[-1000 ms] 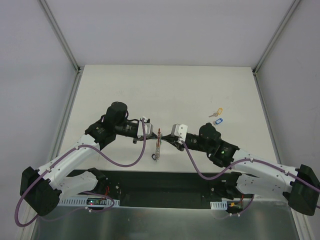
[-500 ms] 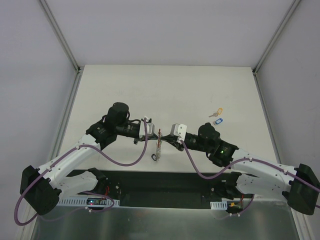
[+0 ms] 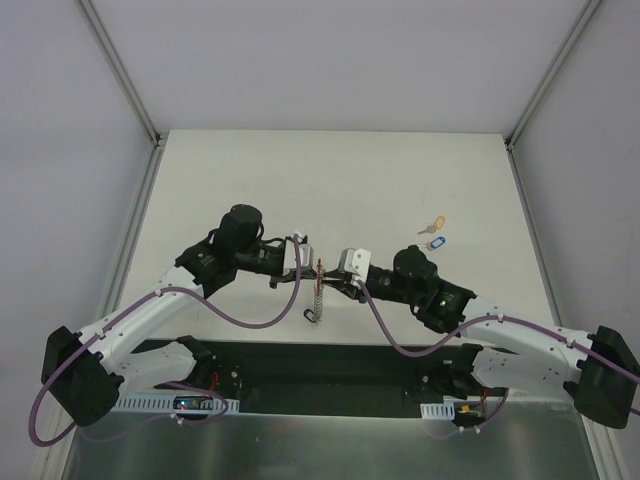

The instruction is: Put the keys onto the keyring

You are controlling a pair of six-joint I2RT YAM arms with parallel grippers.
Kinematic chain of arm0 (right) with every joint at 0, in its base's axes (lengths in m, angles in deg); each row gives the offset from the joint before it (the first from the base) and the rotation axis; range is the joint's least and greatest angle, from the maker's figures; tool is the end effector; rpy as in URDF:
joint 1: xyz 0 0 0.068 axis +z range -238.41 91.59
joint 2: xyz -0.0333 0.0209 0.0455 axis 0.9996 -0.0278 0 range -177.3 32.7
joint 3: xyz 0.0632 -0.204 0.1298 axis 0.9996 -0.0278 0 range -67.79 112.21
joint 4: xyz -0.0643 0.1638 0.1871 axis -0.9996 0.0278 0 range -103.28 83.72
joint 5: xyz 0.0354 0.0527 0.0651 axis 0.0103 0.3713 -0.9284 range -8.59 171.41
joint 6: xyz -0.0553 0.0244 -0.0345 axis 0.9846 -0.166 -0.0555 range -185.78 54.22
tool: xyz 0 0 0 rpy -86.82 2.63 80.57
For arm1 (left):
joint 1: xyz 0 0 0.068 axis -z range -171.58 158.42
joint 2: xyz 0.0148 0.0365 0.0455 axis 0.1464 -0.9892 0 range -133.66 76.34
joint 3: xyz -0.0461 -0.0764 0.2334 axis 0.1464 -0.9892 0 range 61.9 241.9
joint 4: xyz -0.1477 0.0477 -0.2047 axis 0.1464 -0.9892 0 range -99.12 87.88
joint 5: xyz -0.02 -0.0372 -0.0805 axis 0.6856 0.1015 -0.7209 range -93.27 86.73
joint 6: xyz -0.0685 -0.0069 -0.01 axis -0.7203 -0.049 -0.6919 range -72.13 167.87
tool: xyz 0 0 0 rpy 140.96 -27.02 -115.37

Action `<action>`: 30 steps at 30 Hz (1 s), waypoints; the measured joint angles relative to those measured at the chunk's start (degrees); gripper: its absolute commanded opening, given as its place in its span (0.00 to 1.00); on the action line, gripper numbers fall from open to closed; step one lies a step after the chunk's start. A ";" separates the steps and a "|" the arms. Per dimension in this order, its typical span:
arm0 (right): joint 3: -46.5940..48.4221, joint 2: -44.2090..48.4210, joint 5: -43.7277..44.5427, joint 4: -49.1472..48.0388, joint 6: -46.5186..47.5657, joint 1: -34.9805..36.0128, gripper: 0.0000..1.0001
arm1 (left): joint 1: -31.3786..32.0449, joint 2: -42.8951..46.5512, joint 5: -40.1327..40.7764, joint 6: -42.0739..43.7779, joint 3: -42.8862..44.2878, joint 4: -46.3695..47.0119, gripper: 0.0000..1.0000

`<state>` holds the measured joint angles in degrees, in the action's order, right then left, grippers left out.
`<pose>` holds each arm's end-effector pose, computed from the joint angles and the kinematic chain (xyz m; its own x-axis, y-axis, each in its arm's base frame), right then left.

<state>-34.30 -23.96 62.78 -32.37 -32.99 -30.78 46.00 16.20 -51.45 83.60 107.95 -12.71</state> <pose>0.1237 0.2289 0.2658 0.4938 -0.1796 -0.8508 -0.8369 0.1676 -0.5211 0.1719 -0.1855 0.2750 0.2822 0.2741 -0.9194 0.9590 -0.0551 0.2780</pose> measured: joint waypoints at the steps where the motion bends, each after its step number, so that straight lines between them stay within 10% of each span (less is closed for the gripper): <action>1: 0.02 0.00 0.02 0.04 0.22 0.09 0.28 | 0.00 -0.04 0.31 -0.17 0.13 0.02 0.00; 30: -0.46 2.10 -1.18 2.60 0.00 -4.52 0.34 | 0.37 -0.07 3.72 -2.34 0.39 2.86 0.00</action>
<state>-34.75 -21.86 61.60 -29.77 -32.99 -35.31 46.37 16.13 -47.74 81.26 108.34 -9.84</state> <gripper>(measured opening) 0.338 0.008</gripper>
